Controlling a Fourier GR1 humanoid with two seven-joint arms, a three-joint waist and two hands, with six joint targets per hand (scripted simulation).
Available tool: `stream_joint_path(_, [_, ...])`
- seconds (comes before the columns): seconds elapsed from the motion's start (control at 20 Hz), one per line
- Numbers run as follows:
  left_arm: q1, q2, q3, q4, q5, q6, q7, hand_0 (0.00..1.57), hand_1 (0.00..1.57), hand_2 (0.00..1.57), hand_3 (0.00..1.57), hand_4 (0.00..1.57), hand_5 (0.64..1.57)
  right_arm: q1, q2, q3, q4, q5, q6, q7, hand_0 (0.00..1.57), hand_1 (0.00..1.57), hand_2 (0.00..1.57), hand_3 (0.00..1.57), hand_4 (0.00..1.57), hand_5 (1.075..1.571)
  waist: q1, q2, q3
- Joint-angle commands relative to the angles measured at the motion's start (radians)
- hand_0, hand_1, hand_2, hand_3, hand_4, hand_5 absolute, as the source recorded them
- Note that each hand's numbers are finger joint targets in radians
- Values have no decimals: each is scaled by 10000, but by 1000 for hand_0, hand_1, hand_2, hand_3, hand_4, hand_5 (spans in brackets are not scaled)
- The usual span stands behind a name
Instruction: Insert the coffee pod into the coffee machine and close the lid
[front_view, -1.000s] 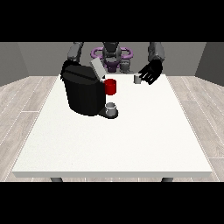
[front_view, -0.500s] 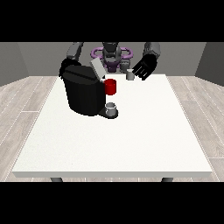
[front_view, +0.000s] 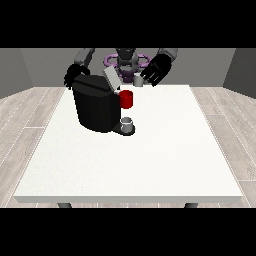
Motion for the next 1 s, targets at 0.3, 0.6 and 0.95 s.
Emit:
stream_joint_path(0.3, [-823,168,108,108,-235,217,165,1265,1265,1297,1236,485,1571,-212,-311,-55,-402,192,43,-96,0,0,0,0,548,1571,-414,773,3])
stream_joint_path(0.6, [-860,-213,18,291,-323,150,453,1283,1283,1314,1222,504,1571,-416,-44,-192,-468,205,-463,82,0,0,0,0,526,1571,-264,782,2])
stream_joint_path(0.95, [-1040,-346,-193,192,-548,-3,504,1251,1251,1294,1208,506,1571,-154,-226,-460,-262,-76,-197,9,0,0,0,0,530,1571,-288,639,4])
